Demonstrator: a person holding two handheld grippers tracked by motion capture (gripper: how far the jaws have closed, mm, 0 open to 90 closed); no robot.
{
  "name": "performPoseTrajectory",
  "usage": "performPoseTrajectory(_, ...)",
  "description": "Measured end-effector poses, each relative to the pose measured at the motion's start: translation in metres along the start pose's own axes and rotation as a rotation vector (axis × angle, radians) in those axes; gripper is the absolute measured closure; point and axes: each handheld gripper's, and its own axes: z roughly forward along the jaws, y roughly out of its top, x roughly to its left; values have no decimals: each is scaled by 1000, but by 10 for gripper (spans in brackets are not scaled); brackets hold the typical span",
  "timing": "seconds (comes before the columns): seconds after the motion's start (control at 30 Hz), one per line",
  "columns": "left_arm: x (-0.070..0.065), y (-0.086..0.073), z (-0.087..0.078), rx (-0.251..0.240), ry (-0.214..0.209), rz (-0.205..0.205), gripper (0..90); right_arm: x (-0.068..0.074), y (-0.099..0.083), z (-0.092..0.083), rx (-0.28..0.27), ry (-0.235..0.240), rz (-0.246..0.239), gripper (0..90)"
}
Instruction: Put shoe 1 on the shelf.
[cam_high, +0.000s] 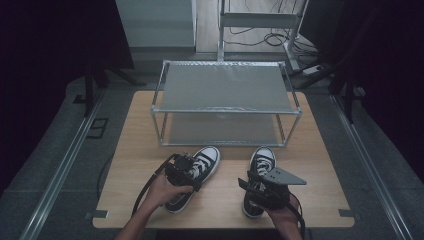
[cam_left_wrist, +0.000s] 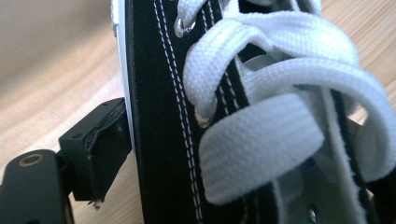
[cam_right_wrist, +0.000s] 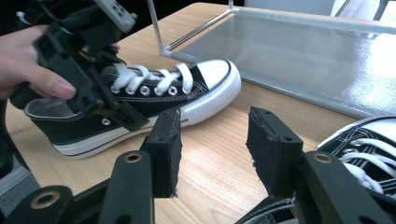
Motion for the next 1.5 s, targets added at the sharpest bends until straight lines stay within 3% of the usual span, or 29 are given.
performPoseTrajectory(0.03,1,-1,-7,-40,-33,4,141,-1,0,-1,-7,-6,4,546)
performPoseTrajectory(0.07,1,-1,-7,-40,-33,4,142,-1,0,-1,-7,-6,4,546)
performPoseTrajectory(0.1,1,-2,-15,-87,-64,12,142,-3,1,-2,-11,-10,8,546)
performPoseTrajectory(0.13,1,-2,-15,-87,-64,12,142,-3,1,-2,-11,-10,8,546)
performPoseTrajectory(0.17,2,-3,-23,-121,-102,15,143,-5,1,-3,-14,-14,13,546)
performPoseTrajectory(0.23,2,-2,-29,-136,-121,28,143,-6,1,-5,-16,-17,18,546)
performPoseTrajectory(0.37,1,2,-37,-151,-109,47,142,-8,2,-7,-25,-24,18,547)
performPoseTrajectory(0.47,2,5,-41,-176,-132,38,144,-10,3,-9,-31,-28,22,547)
performPoseTrajectory(0.93,-7,37,-59,-190,-167,101,144,-16,5,-15,-49,-42,36,549)
performPoseTrajectory(1.5,-14,64,-80,-250,-186,103,145,-19,5,-17,-51,-46,41,549)
